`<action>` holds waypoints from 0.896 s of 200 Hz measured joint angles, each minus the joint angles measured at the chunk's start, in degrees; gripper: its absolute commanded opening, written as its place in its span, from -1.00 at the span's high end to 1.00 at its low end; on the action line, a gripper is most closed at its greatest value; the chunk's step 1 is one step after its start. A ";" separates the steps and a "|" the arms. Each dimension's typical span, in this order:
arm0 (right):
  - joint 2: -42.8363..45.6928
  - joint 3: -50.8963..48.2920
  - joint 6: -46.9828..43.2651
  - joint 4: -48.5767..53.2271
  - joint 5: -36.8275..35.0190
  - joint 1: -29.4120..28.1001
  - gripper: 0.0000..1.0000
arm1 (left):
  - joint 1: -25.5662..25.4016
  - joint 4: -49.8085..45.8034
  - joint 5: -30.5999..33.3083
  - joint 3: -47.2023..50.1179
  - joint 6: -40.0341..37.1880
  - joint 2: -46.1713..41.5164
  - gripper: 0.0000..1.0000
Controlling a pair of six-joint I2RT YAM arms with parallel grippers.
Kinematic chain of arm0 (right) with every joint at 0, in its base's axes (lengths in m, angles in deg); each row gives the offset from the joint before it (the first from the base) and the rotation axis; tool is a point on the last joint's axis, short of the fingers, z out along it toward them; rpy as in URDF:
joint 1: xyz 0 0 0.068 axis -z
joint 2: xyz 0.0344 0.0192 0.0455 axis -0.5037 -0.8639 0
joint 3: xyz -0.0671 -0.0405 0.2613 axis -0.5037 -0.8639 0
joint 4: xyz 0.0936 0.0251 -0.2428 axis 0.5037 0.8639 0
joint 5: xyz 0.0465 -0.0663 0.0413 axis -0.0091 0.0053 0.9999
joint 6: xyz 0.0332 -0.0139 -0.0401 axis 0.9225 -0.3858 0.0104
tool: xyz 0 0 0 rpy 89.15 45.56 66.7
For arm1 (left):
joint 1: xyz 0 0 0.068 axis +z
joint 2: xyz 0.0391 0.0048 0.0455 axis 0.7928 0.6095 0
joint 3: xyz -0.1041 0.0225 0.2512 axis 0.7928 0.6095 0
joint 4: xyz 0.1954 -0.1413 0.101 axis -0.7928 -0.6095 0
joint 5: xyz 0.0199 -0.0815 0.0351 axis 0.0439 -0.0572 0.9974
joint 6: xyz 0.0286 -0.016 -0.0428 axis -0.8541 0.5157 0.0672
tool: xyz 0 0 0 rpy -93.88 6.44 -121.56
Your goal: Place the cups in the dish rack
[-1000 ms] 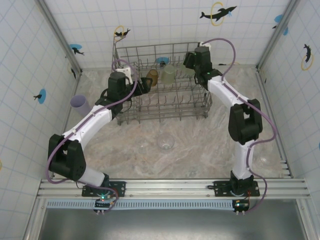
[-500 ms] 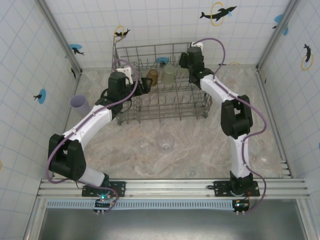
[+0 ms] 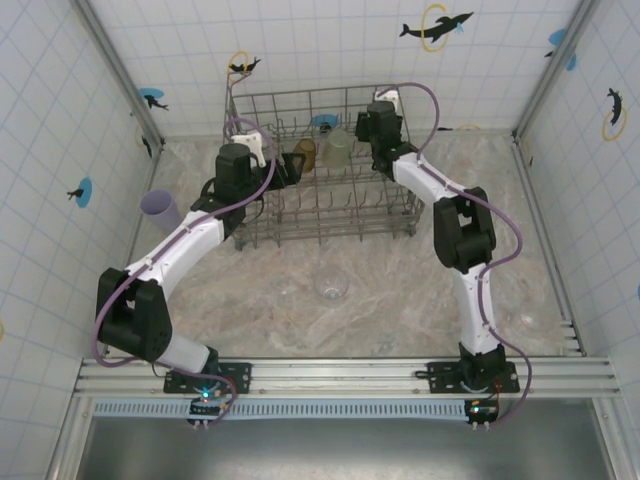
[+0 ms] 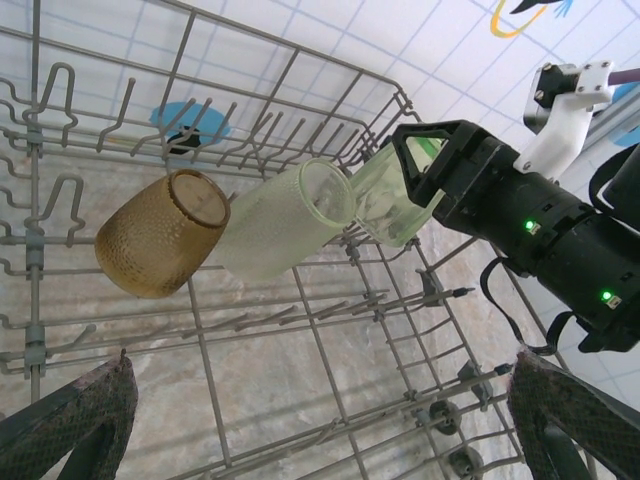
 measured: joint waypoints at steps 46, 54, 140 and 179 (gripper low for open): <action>-1.77 0.24 -0.09 -0.31 -0.81 0.22 -0.13 | 0.00 0.55 0.00 0.13 0.00 0.00 -0.95; -2.16 0.26 0.00 -0.35 -0.81 0.26 -0.13 | 0.00 0.66 0.00 0.13 0.00 0.00 -0.95; -3.65 0.24 2.05 -0.33 -0.31 0.68 -0.13 | 0.00 1.42 -0.02 0.87 0.00 0.00 -0.95; -4.24 0.55 1.73 -0.46 -0.31 0.68 -0.14 | 0.00 1.46 0.00 0.90 0.02 -0.13 -0.95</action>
